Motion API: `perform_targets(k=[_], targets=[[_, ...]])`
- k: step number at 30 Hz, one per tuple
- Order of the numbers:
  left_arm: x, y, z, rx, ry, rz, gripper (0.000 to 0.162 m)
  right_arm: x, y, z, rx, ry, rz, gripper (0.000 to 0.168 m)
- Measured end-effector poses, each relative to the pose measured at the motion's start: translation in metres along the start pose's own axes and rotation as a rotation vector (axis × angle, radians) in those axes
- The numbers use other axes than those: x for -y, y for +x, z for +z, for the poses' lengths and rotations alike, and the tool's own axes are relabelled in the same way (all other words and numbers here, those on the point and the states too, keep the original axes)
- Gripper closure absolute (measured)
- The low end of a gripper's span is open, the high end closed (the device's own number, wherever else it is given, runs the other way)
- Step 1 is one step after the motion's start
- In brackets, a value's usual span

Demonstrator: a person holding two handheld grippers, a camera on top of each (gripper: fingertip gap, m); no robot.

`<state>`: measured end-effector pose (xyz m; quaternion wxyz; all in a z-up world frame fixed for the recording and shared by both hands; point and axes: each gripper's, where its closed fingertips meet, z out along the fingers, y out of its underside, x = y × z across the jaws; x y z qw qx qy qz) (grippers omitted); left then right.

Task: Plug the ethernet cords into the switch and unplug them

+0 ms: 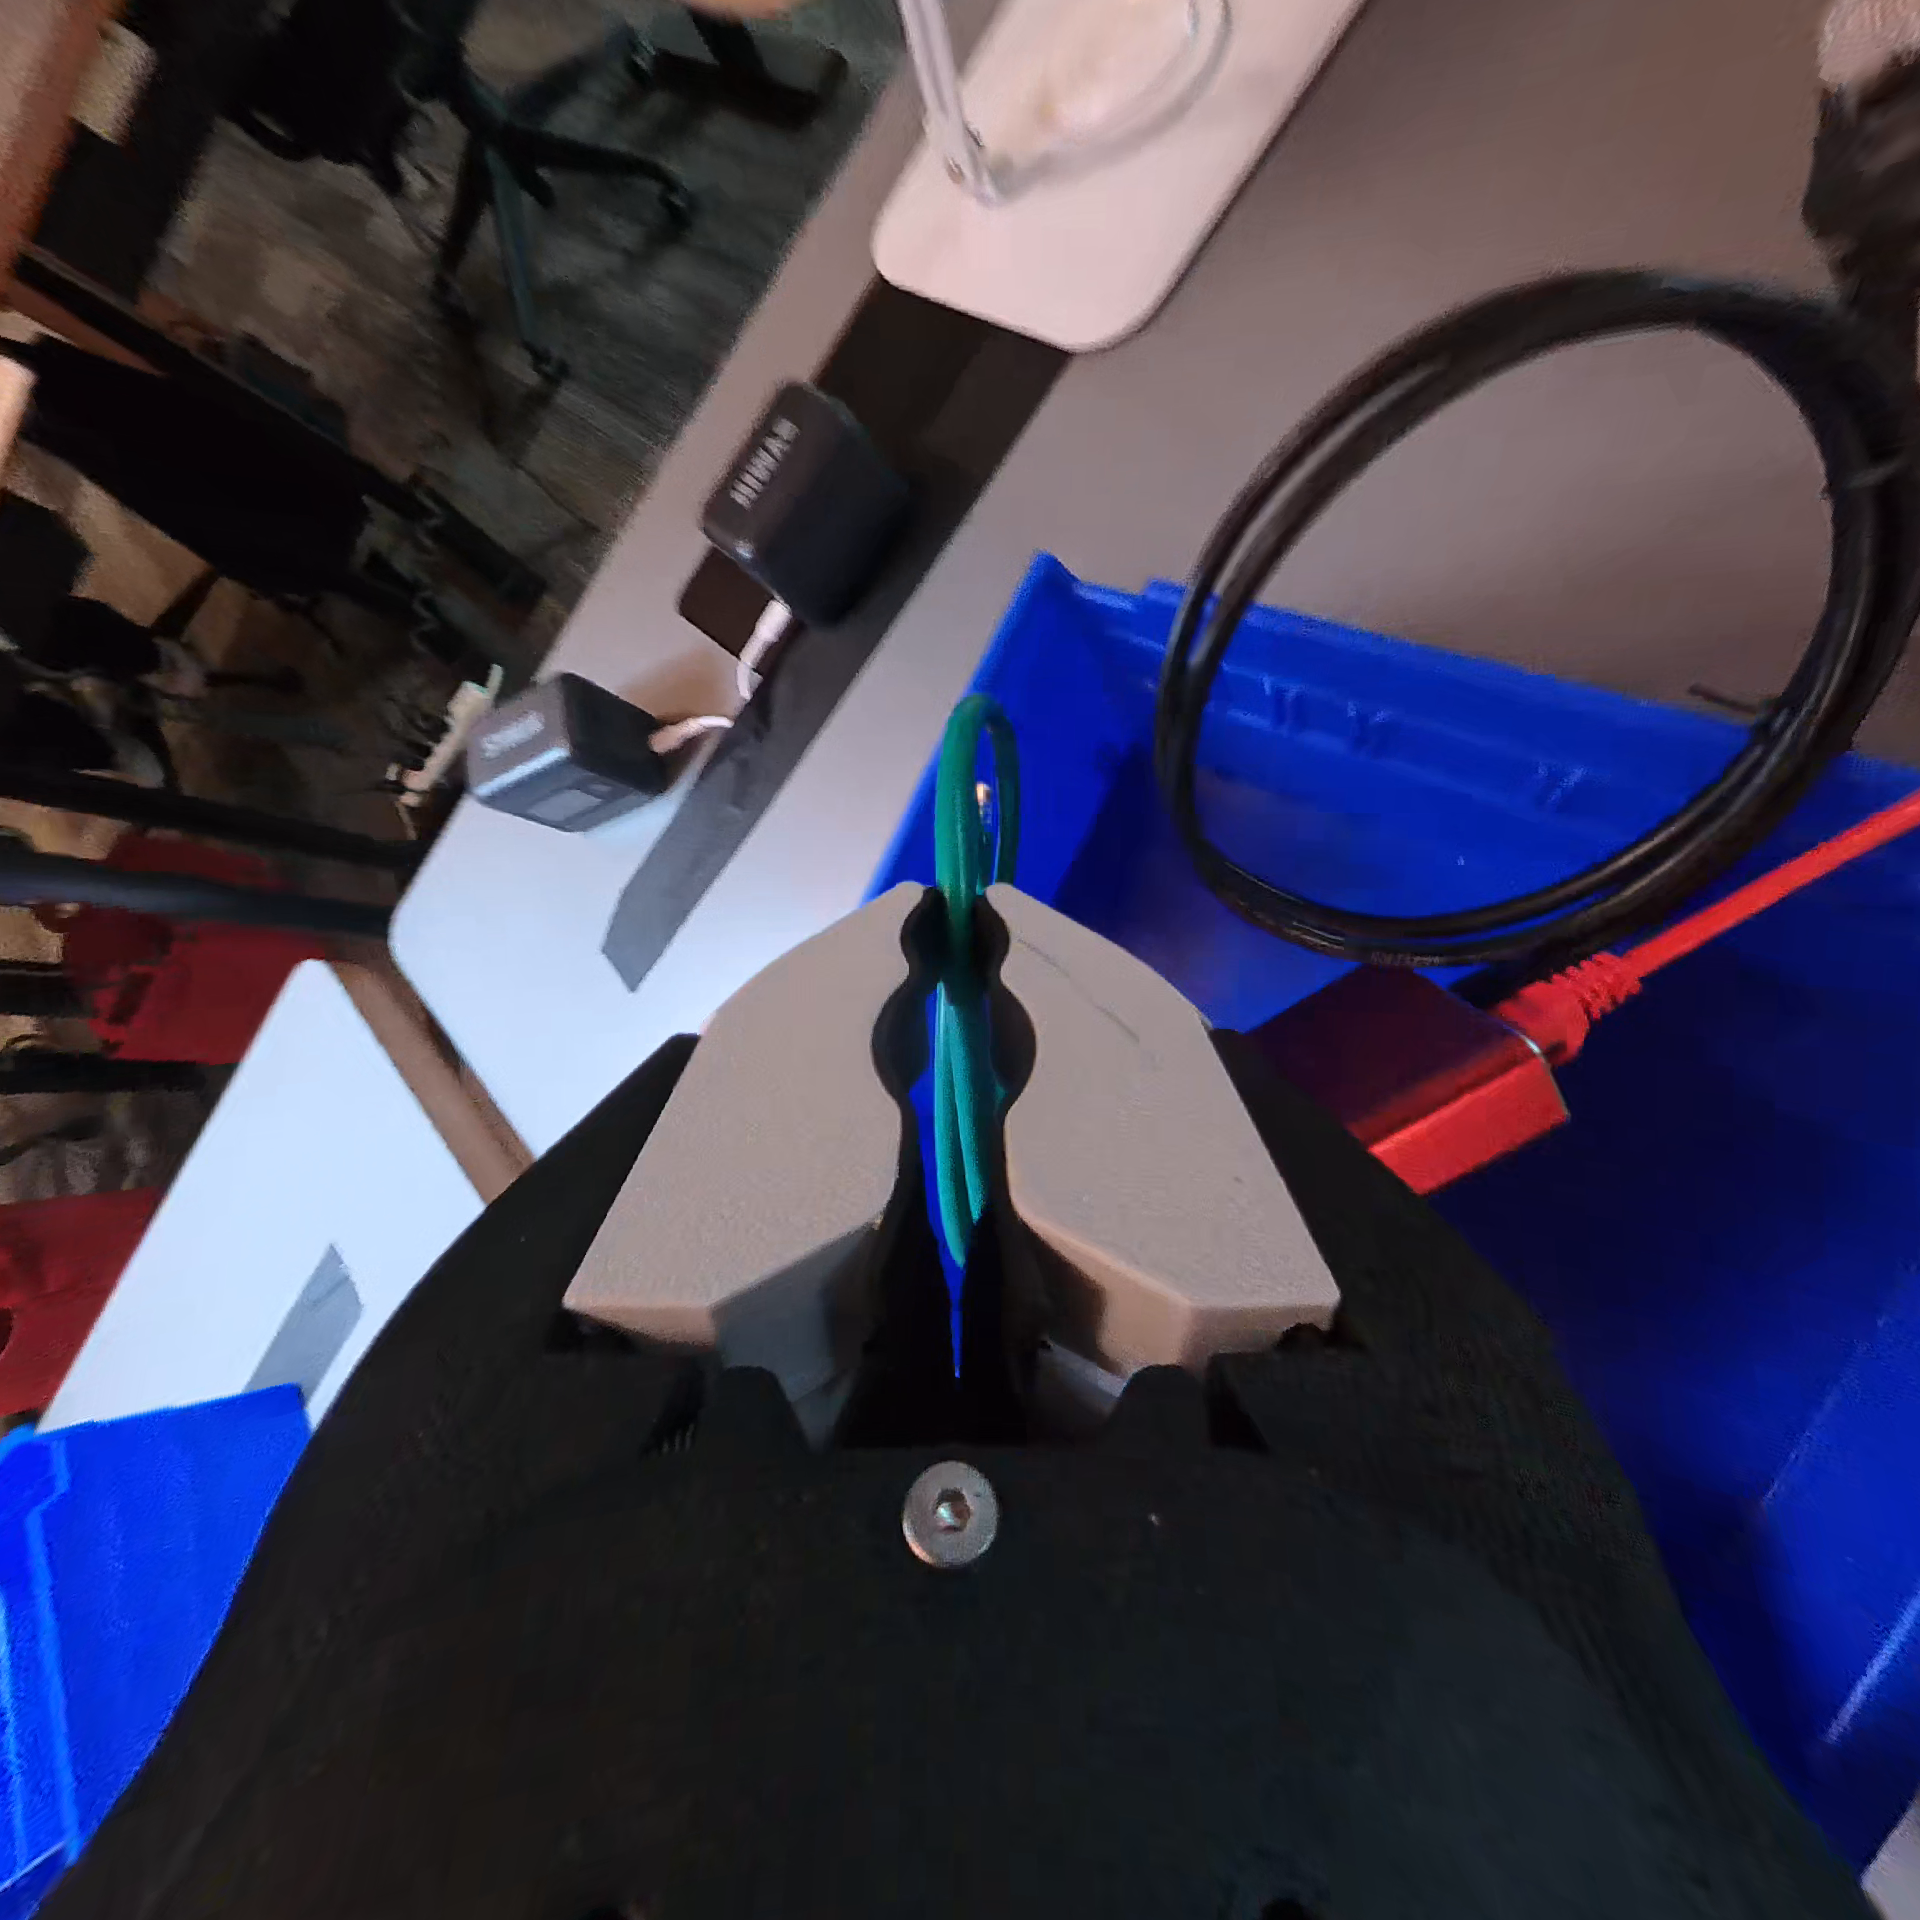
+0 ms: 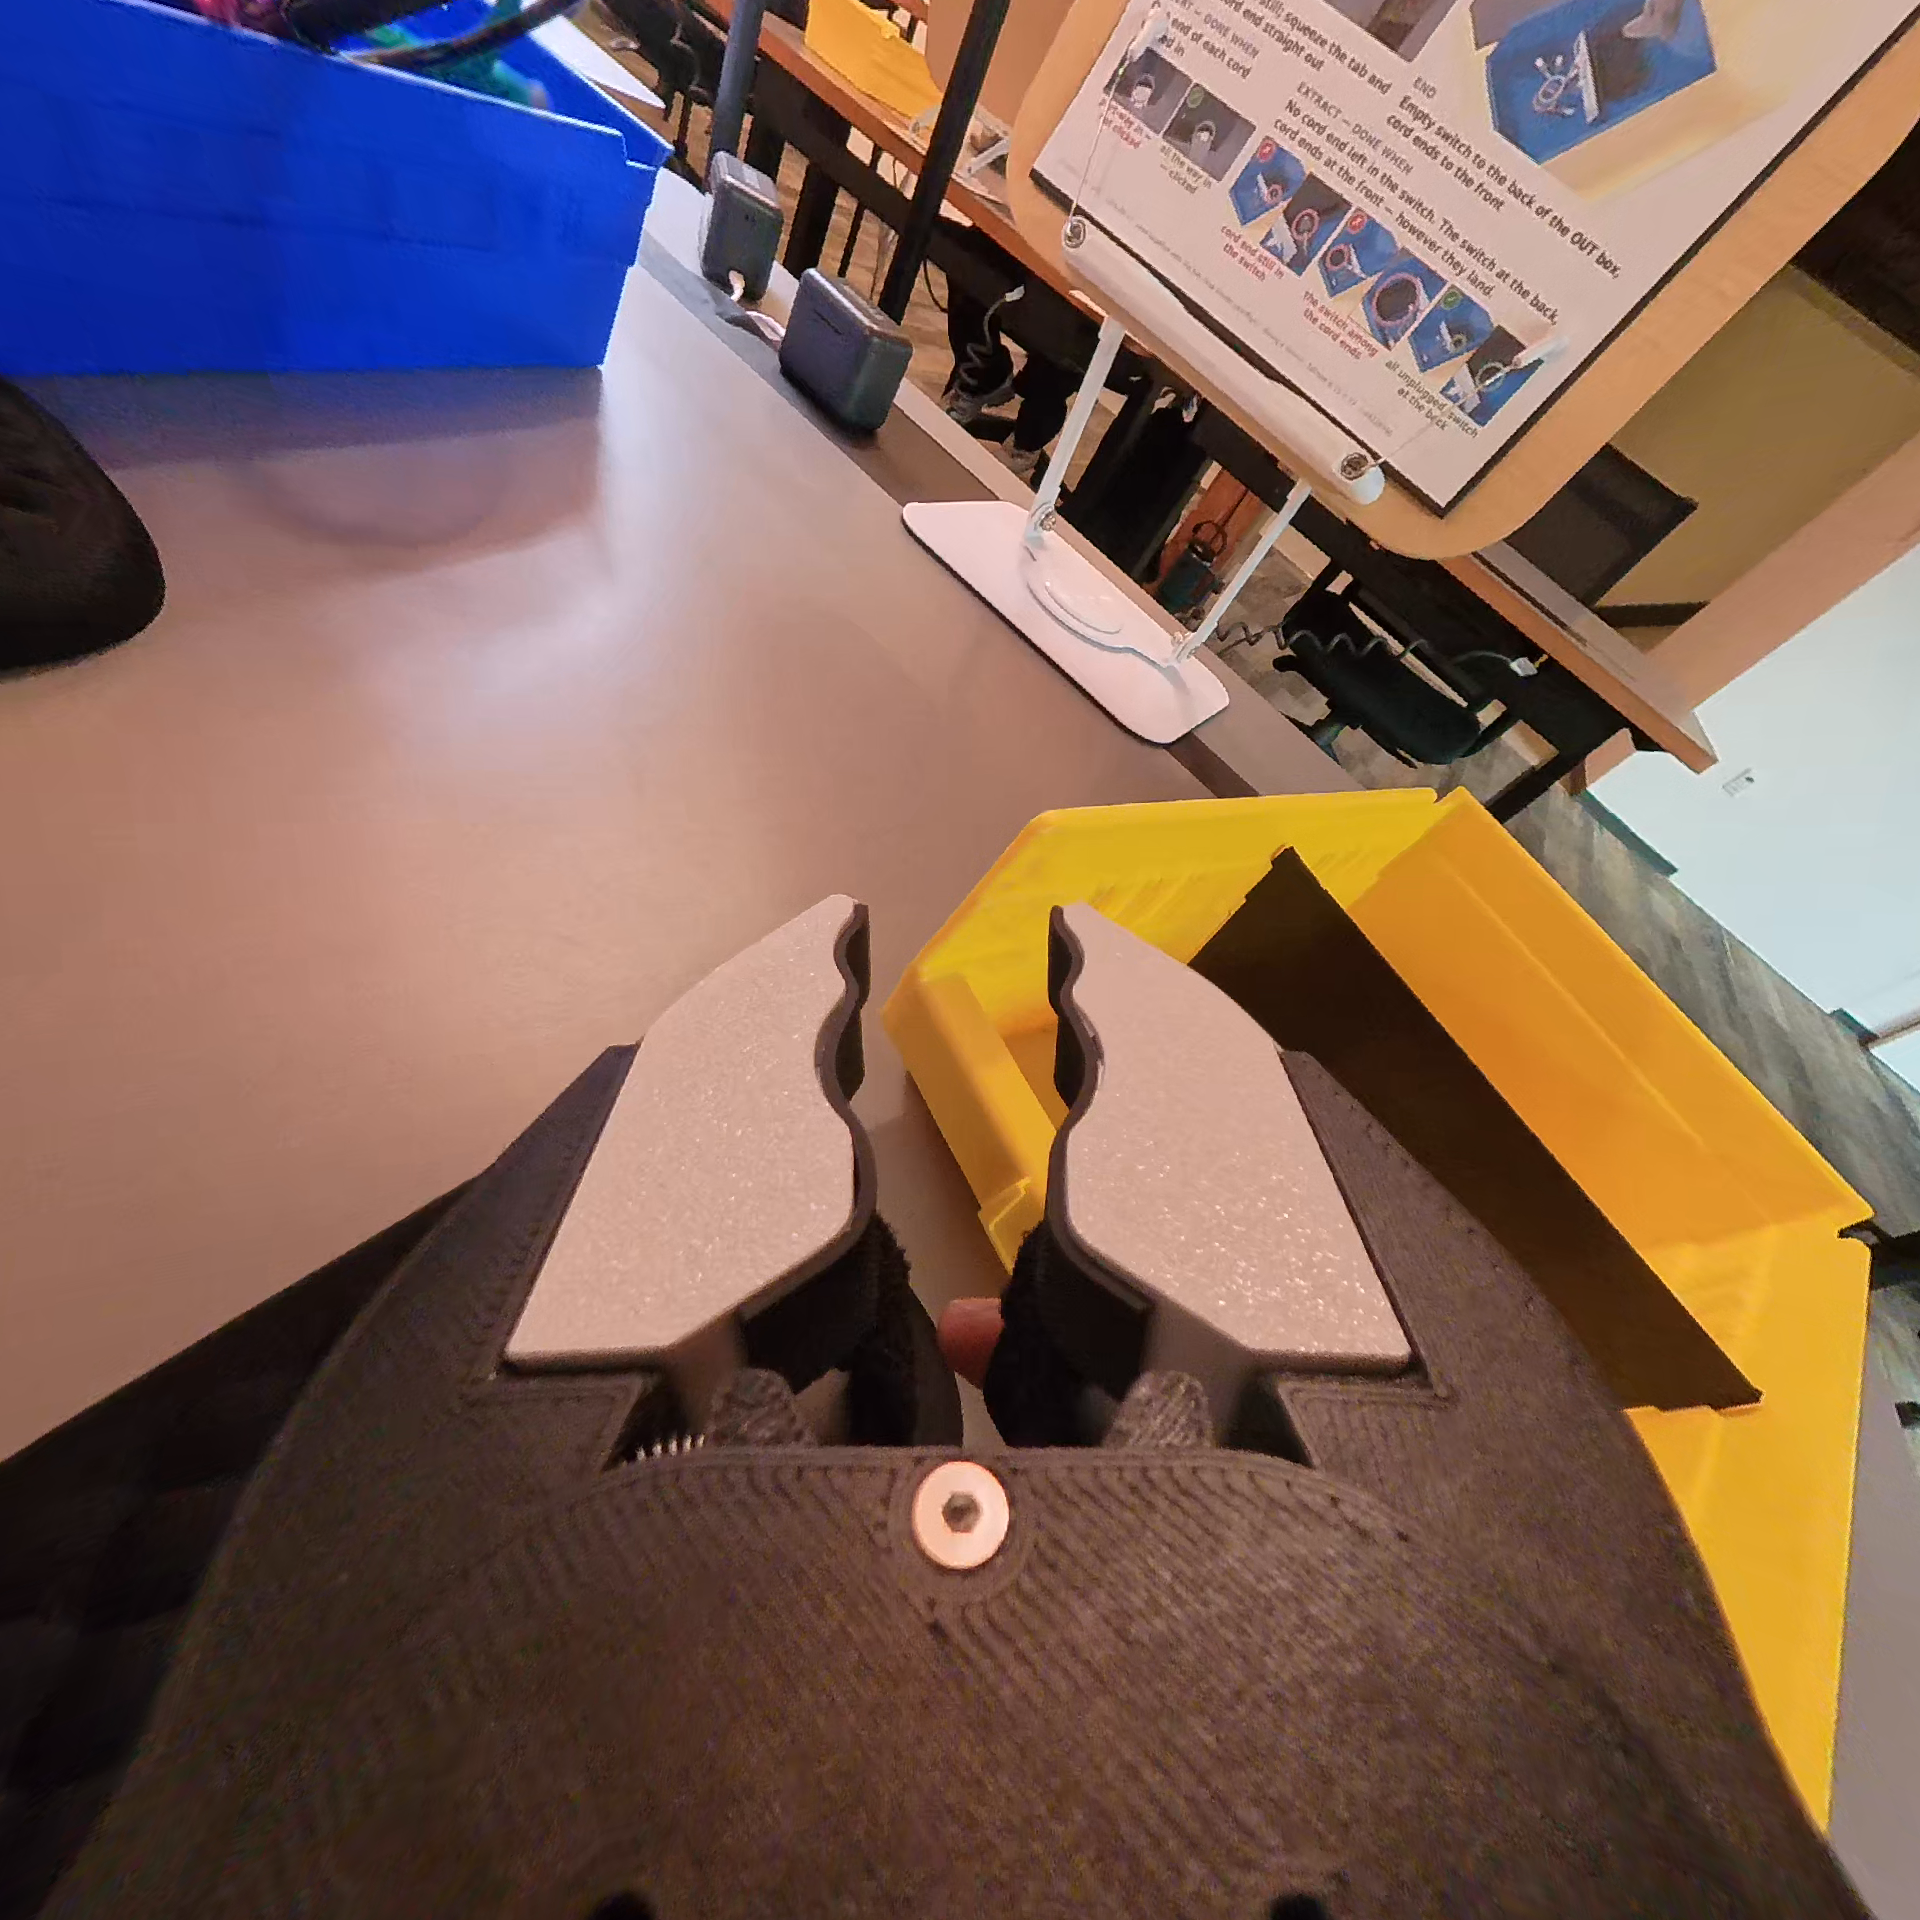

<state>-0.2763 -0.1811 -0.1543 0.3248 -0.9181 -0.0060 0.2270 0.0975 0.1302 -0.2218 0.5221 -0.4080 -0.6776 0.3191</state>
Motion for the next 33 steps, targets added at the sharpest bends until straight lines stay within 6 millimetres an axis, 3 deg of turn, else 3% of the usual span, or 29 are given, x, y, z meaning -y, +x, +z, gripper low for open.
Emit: perform_targets(k=[6,11,17,28,33], targets=[[0.063,-0.031,-0.063,0.168,0.239,-0.027,0.157,0.003,-0.003,0.001,0.009,0.014,0.002,0.135],[0.12,-0.036,-0.103,0.268,0.368,0.048,0.156,0.006,-0.004,-0.003,0.005,0.027,-0.006,0.135],[0.181,-0.018,-0.135,0.326,0.427,0.196,0.157,0.011,0.002,-0.013,-0.016,0.053,-0.003,0.135],[0.274,0.021,-0.19,0.375,0.578,0.349,0.157,0.019,0.003,-0.023,-0.008,0.1,0.007,0.135],[0.307,0.058,-0.214,0.332,0.716,0.374,0.157,0.026,0.002,-0.028,0.01,0.144,0.034,0.135]])
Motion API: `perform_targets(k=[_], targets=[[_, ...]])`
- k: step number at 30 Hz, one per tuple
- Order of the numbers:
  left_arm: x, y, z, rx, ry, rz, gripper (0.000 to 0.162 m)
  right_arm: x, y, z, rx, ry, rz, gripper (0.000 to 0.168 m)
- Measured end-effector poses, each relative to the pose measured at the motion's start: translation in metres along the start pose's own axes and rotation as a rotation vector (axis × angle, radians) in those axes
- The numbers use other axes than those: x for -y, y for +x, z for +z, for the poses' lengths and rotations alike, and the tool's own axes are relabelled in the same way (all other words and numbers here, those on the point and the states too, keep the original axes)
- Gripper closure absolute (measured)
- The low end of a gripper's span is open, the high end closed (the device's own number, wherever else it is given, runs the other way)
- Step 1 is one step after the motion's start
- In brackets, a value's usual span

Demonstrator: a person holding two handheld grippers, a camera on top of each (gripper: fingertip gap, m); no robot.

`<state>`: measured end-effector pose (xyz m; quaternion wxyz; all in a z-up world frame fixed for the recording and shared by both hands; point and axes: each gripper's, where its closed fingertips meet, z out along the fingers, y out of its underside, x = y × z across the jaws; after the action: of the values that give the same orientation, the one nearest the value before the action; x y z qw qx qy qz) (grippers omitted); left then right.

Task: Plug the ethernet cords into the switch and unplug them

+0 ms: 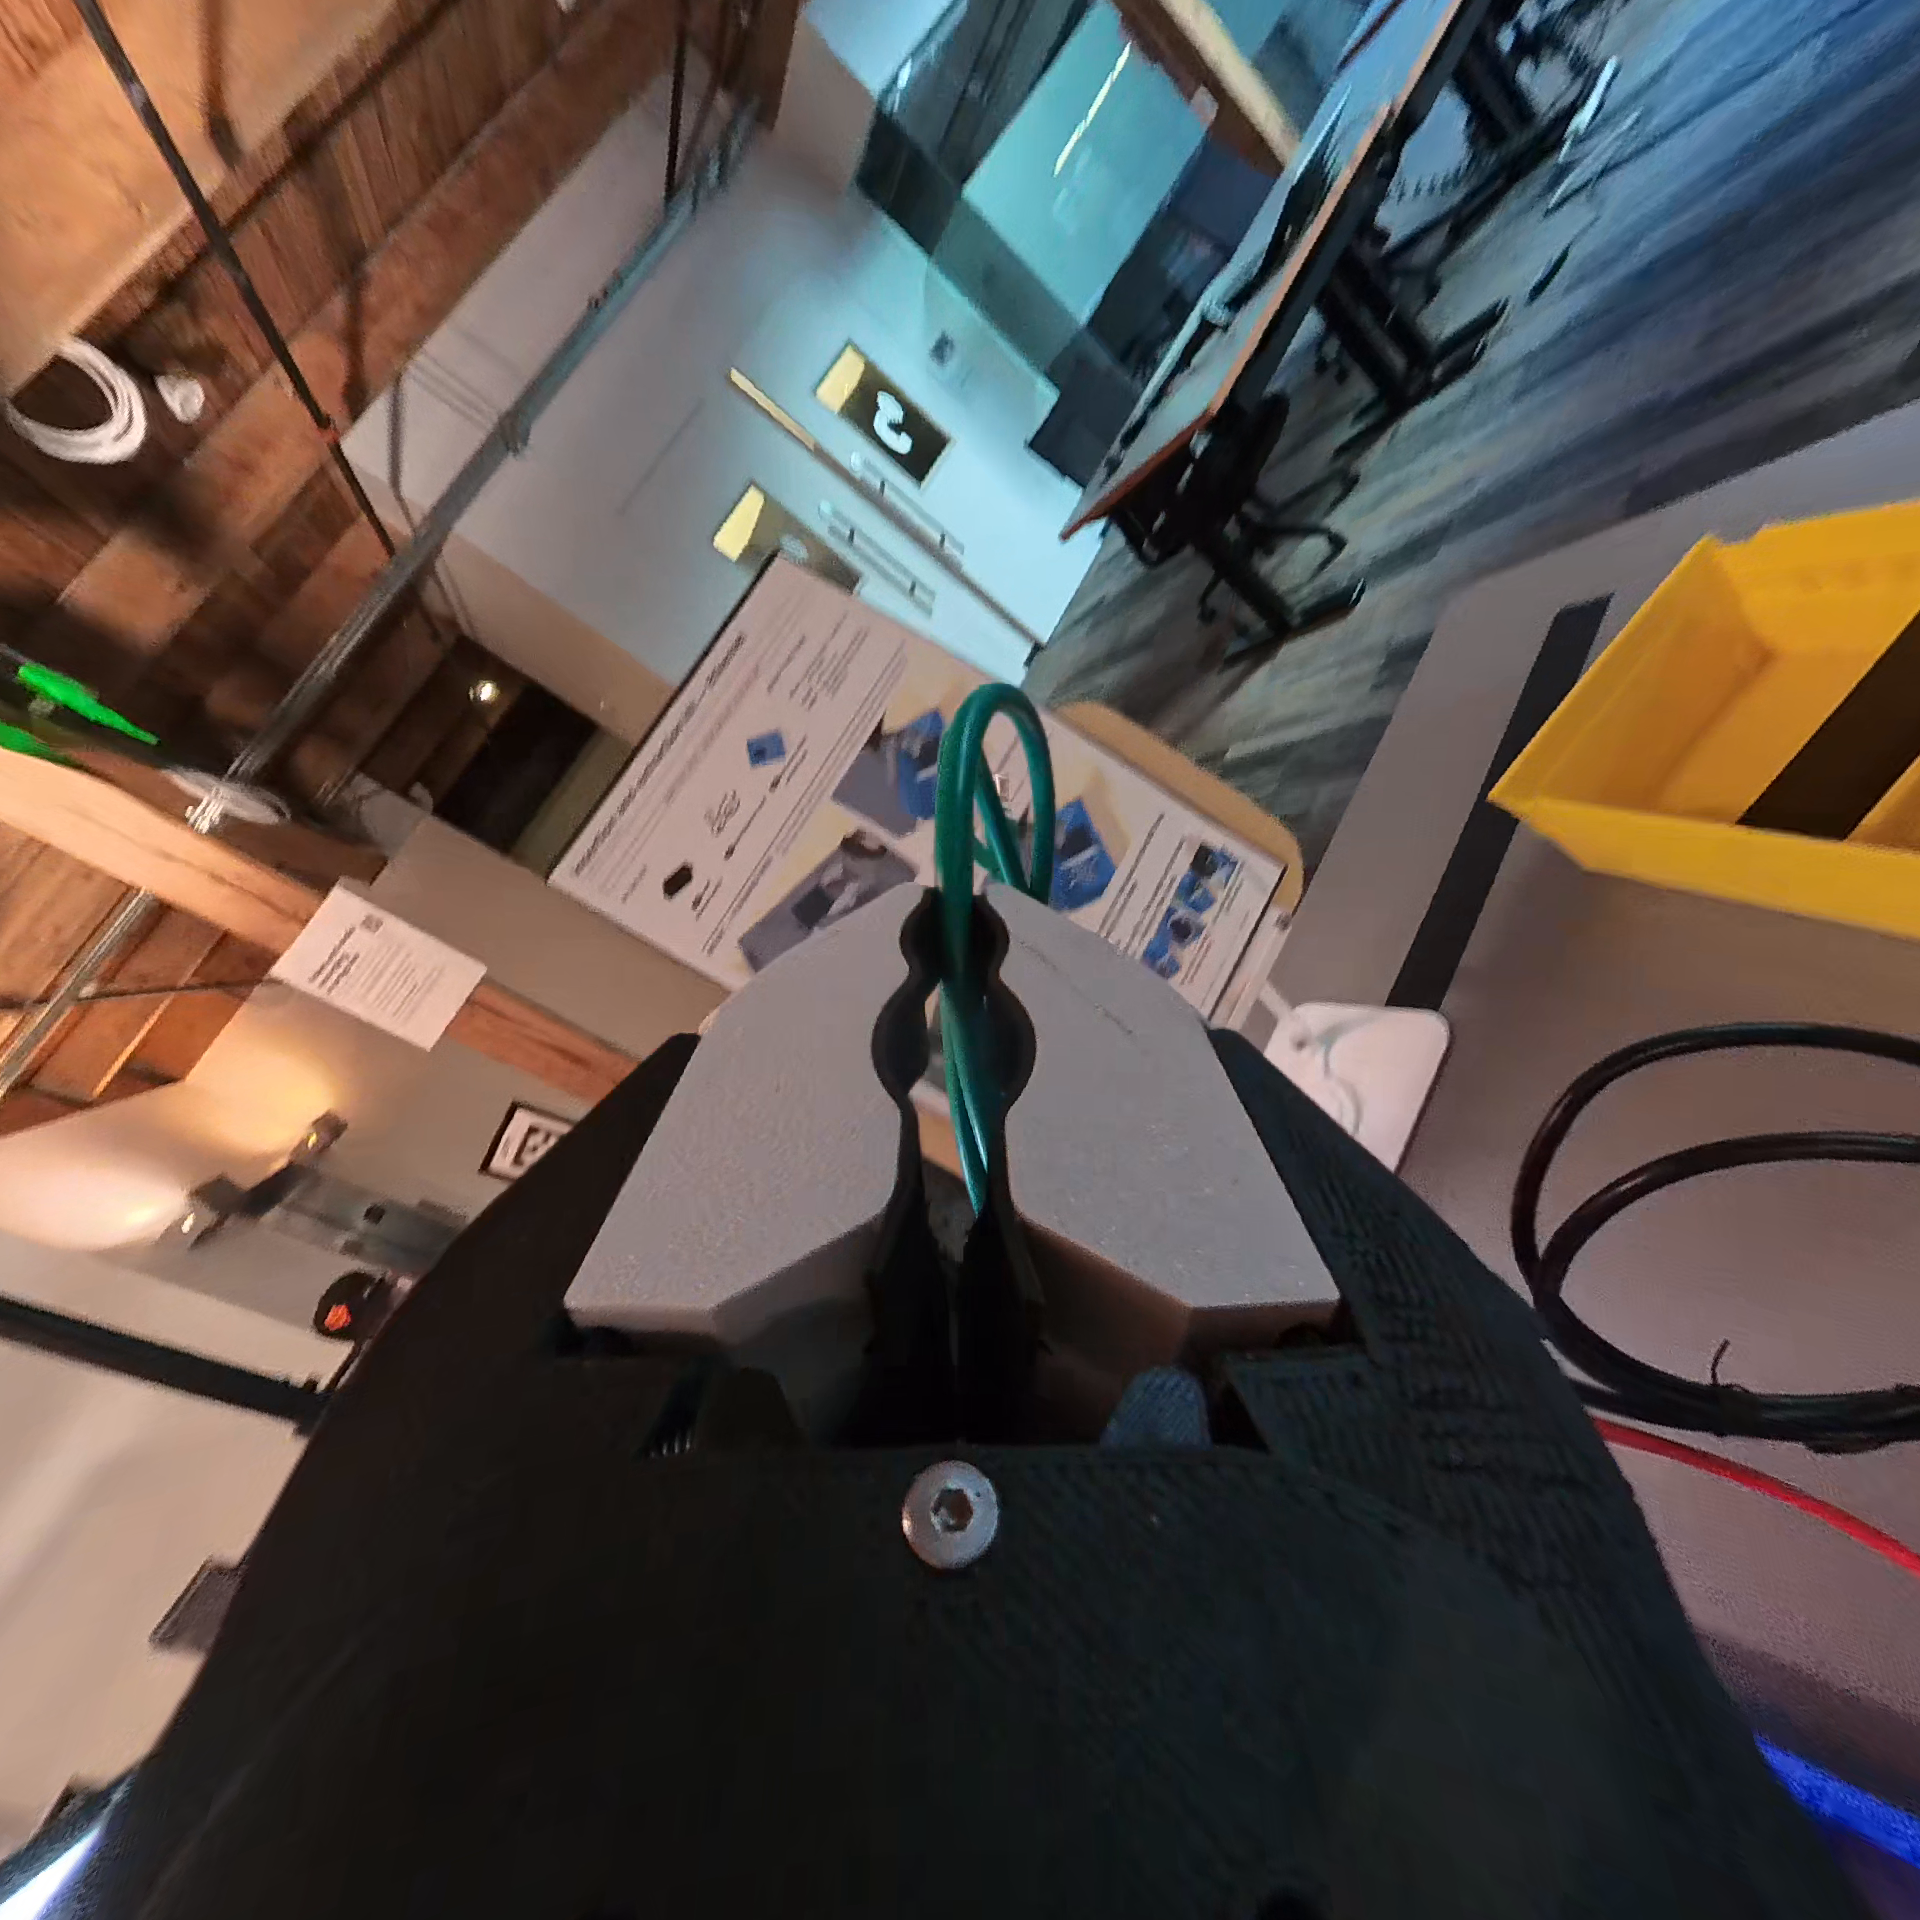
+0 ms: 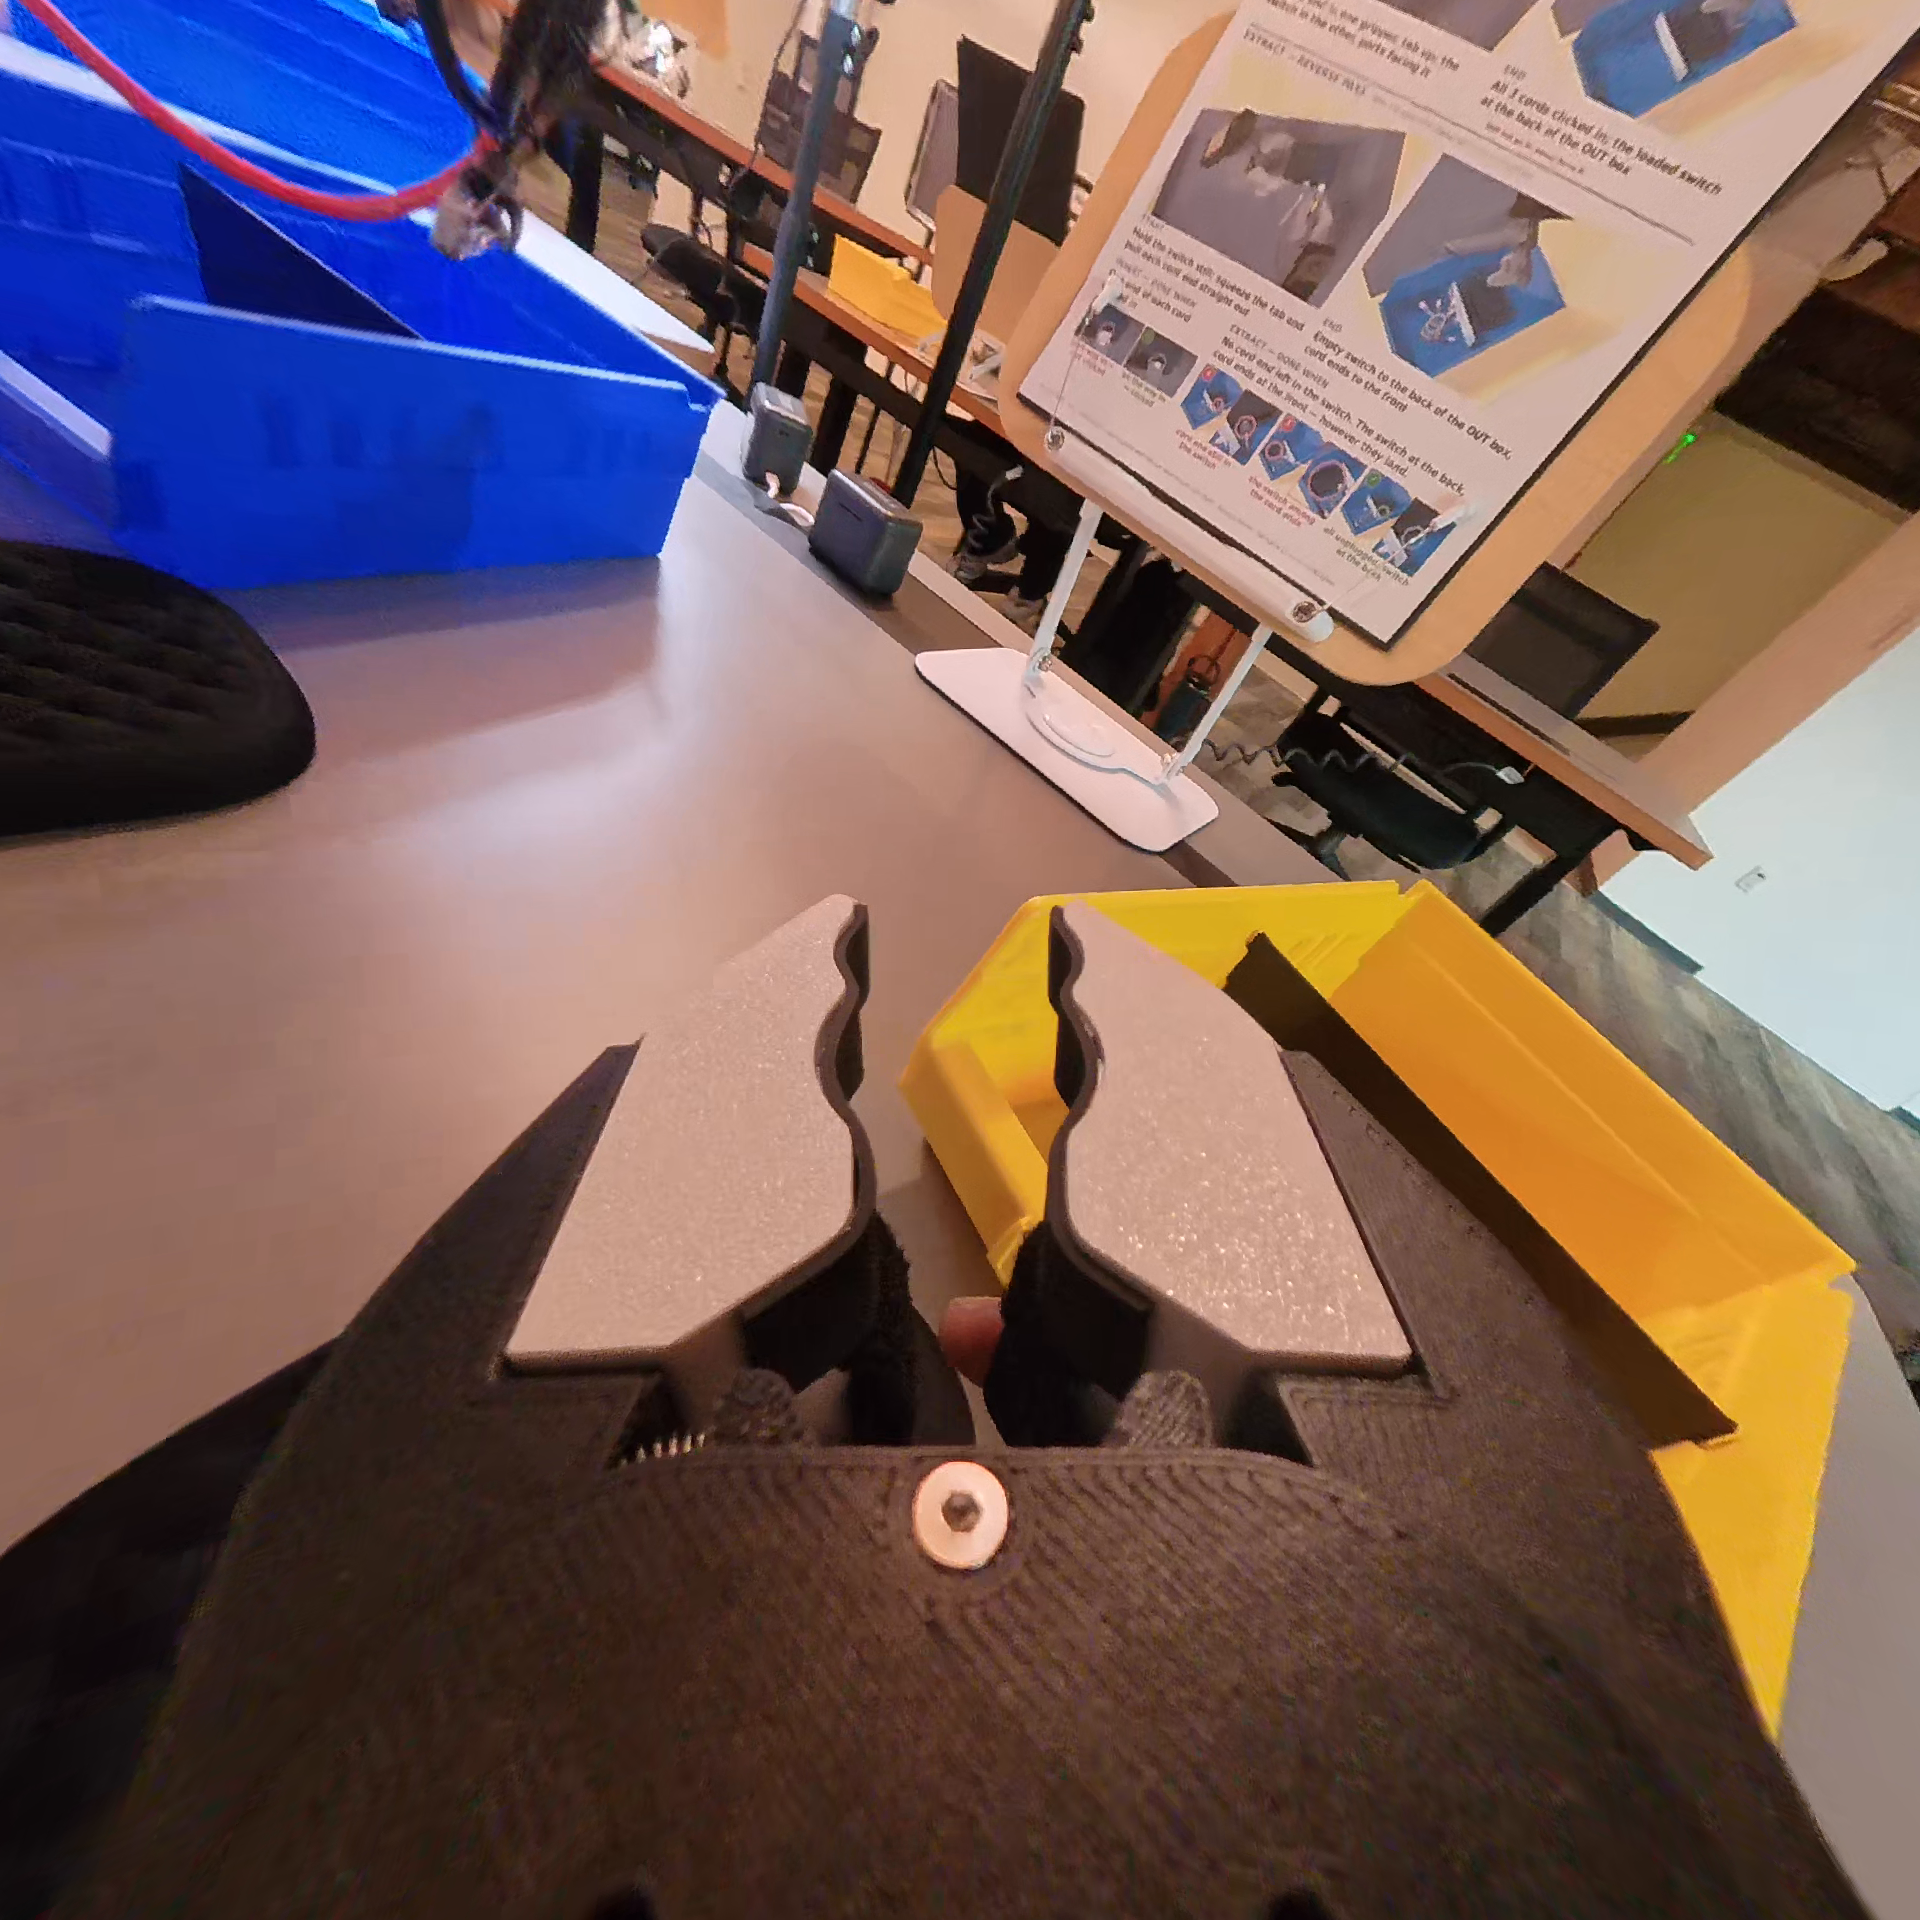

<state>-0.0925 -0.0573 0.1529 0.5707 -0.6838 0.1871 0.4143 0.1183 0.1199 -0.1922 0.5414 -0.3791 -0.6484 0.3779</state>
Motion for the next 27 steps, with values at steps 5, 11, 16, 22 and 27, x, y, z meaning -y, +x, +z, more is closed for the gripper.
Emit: perform_targets(k=[5,11,16,22,27], targets=[[0.033,0.042,-0.005,-0.065,0.148,-0.014,0.157,0.012,-0.004,-0.004,0.041,0.063,0.054,0.135],[0.056,0.108,-0.011,-0.243,0.281,-0.037,0.157,0.03,-0.012,-0.007,0.125,0.158,0.141,0.126],[0.077,0.151,-0.017,-0.368,0.392,-0.057,0.157,0.097,-0.021,-0.012,0.386,0.48,0.464,0.094],[0.101,0.176,-0.027,-0.449,0.518,-0.071,0.157,0.137,-0.044,0.016,0.609,0.522,0.453,0.086],[0.115,0.187,-0.033,-0.508,0.602,-0.09,0.157,0.143,-0.071,0.038,0.767,0.451,0.448,0.089]])
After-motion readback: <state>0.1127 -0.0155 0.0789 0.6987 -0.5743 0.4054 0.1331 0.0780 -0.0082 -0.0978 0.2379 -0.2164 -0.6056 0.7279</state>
